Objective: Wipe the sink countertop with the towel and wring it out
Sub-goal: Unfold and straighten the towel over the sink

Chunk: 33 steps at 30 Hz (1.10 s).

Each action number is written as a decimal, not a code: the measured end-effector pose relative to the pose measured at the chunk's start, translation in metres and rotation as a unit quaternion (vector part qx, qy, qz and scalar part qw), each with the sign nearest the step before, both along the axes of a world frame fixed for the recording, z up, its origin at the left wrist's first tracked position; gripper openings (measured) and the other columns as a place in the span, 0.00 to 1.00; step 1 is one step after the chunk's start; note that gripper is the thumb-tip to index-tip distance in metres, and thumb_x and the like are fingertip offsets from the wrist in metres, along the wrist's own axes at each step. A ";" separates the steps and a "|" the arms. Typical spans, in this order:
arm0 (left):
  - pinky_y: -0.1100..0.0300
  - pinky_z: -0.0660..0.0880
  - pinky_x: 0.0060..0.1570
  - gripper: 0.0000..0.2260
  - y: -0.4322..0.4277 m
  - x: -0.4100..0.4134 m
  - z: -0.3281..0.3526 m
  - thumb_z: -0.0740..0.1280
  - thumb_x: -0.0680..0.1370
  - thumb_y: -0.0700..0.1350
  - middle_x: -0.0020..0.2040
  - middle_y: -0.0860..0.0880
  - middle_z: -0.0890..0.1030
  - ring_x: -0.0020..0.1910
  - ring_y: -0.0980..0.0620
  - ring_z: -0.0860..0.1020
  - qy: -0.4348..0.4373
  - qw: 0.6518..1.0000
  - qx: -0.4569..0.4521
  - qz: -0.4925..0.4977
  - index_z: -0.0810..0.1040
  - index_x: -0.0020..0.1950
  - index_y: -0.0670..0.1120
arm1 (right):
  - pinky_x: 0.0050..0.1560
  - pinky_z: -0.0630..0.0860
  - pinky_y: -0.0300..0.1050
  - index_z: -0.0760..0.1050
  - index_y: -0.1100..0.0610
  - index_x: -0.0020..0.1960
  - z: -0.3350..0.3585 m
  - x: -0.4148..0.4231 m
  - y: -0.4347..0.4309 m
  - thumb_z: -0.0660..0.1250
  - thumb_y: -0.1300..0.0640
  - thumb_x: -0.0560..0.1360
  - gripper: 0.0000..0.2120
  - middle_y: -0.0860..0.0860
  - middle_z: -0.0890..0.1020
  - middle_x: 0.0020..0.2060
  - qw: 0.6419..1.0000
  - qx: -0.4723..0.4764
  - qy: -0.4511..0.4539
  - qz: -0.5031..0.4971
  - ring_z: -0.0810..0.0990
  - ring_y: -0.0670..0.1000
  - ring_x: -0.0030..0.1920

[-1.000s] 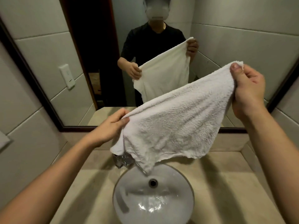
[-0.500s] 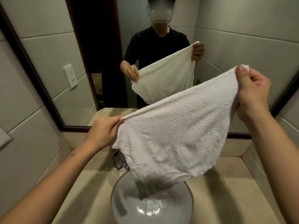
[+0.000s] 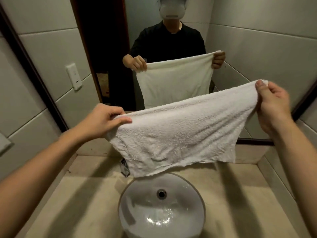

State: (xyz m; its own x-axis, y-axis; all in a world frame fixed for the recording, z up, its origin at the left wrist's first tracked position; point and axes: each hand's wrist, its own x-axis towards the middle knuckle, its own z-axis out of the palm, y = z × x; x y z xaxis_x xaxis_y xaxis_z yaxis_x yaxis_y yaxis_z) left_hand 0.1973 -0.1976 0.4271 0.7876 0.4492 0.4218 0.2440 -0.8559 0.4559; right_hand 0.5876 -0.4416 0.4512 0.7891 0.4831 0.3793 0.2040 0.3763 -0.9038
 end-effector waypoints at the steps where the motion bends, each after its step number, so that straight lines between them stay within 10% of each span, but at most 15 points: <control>1: 0.67 0.62 0.30 0.15 0.004 -0.002 0.002 0.73 0.75 0.60 0.27 0.61 0.74 0.28 0.62 0.70 -0.004 1.000 -0.007 0.012 0.78 0.34 0.53 | 0.40 0.74 0.38 0.83 0.50 0.38 -0.002 0.001 0.000 0.66 0.56 0.84 0.17 0.42 0.82 0.32 1.000 -0.006 0.000 0.004 0.76 0.42 0.36; 10: 0.68 0.67 0.25 0.12 0.001 -0.015 -0.020 0.71 0.81 0.46 0.31 0.54 0.75 0.28 0.61 0.70 -0.103 0.951 -0.290 0.036 0.77 0.44 0.38 | 0.36 0.75 0.36 0.83 0.50 0.36 -0.009 0.004 0.000 0.66 0.57 0.83 0.18 0.40 0.81 0.31 0.998 0.001 0.064 -0.025 0.76 0.41 0.33; 20: 0.58 0.69 0.33 0.24 0.011 0.003 0.000 0.76 0.77 0.54 0.25 0.44 0.72 0.26 0.50 0.70 -0.158 0.945 -0.180 0.223 0.73 0.29 0.41 | 0.32 0.74 0.35 0.81 0.54 0.39 -0.016 0.004 -0.001 0.70 0.58 0.81 0.11 0.40 0.82 0.28 0.995 -0.029 0.074 -0.059 0.77 0.40 0.31; 25: 0.64 0.60 0.23 0.22 0.004 0.019 0.007 0.73 0.79 0.51 0.22 0.50 0.67 0.19 0.54 0.63 -0.159 0.896 -0.359 0.207 0.70 0.30 0.43 | 0.31 0.73 0.36 0.82 0.55 0.36 -0.006 -0.014 -0.001 0.73 0.57 0.78 0.12 0.43 0.82 0.29 0.995 -0.063 0.050 -0.051 0.77 0.45 0.32; 30: 0.58 0.77 0.35 0.19 -0.024 0.044 0.018 0.72 0.80 0.50 0.40 0.40 0.85 0.36 0.46 0.82 -0.172 0.839 -0.493 0.153 0.82 0.48 0.32 | 0.40 0.75 0.45 0.83 0.59 0.38 -0.002 -0.068 0.017 0.73 0.61 0.78 0.10 0.57 0.80 0.37 0.998 -0.060 0.028 -0.004 0.77 0.53 0.40; 33: 0.63 0.76 0.27 0.14 -0.052 0.069 0.023 0.69 0.82 0.46 0.34 0.43 0.81 0.27 0.51 0.79 -0.147 0.827 -0.531 0.109 0.80 0.46 0.36 | 0.42 0.73 0.49 0.82 0.63 0.38 -0.007 -0.116 0.034 0.73 0.61 0.78 0.10 0.58 0.79 0.38 0.996 -0.075 0.017 0.053 0.75 0.53 0.40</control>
